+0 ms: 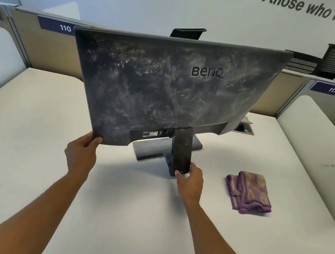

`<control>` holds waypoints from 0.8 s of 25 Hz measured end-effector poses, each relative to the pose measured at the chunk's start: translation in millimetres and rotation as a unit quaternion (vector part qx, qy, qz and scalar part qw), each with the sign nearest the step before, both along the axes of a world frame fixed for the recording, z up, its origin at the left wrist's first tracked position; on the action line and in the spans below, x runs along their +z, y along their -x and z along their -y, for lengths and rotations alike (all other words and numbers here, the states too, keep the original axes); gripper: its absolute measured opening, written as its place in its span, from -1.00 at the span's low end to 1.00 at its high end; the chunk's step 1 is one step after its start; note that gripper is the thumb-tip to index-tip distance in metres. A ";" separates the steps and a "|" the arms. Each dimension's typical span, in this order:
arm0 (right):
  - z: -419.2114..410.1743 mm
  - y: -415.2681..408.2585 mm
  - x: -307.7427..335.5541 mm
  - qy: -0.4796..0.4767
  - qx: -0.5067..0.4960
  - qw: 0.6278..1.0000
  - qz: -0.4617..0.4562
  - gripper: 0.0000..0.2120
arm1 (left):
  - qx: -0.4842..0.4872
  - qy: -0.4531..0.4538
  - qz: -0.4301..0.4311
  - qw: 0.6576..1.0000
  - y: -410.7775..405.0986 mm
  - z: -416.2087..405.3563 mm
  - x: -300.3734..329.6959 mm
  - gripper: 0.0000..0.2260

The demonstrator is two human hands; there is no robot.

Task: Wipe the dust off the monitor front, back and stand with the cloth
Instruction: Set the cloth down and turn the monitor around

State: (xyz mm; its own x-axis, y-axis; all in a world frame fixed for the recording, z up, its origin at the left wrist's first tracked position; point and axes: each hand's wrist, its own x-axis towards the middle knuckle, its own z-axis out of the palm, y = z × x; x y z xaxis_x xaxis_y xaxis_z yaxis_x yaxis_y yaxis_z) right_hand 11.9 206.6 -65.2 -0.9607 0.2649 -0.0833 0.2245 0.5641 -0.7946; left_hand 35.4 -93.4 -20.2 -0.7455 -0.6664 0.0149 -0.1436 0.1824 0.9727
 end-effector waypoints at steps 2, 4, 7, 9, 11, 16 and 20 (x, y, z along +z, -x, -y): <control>5.7 2.3 -1.0 -0.044 0.008 0.999 0.001 -0.47 | 0.001 0.004 0.004 1.000 12.2 3.9 1.2 -0.72; 13.5 3.4 -3.6 -0.066 0.011 0.998 0.002 -0.45 | -0.003 0.004 0.009 1.000 24.2 8.2 0.3 -0.72; 21.9 5.2 -8.4 -0.057 0.010 0.998 0.008 -0.42 | -0.013 0.007 0.011 1.000 39.1 14.7 -1.8 -0.72; 25.2 9.2 -10.6 -0.038 0.005 0.999 0.011 -0.41 | -0.024 0.017 0.013 1.000 50.3 19.5 -1.9 -0.71; 28.9 13.0 -11.2 -0.034 -0.005 0.999 0.012 -0.42 | -0.034 0.028 0.012 0.999 62.1 22.2 -1.9 -0.72; 35.8 20.2 -13.2 -0.027 -0.018 0.999 -0.002 -0.49 | -0.031 0.041 0.006 0.999 85.1 24.3 -5.4 -0.74; 40.4 24.6 -14.2 -0.015 -0.036 0.999 -0.009 -0.49 | -0.045 0.044 0.014 0.998 98.9 30.7 -6.1 -0.74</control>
State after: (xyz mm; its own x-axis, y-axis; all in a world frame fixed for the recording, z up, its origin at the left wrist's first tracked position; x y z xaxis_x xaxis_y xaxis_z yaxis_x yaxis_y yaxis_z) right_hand -12.7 166.2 -79.4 -0.9405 0.3349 -0.0577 0.2512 0.5707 -0.7818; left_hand -63.5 -124.0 -26.3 -0.8035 -0.5934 0.0477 -0.1503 0.2798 0.9482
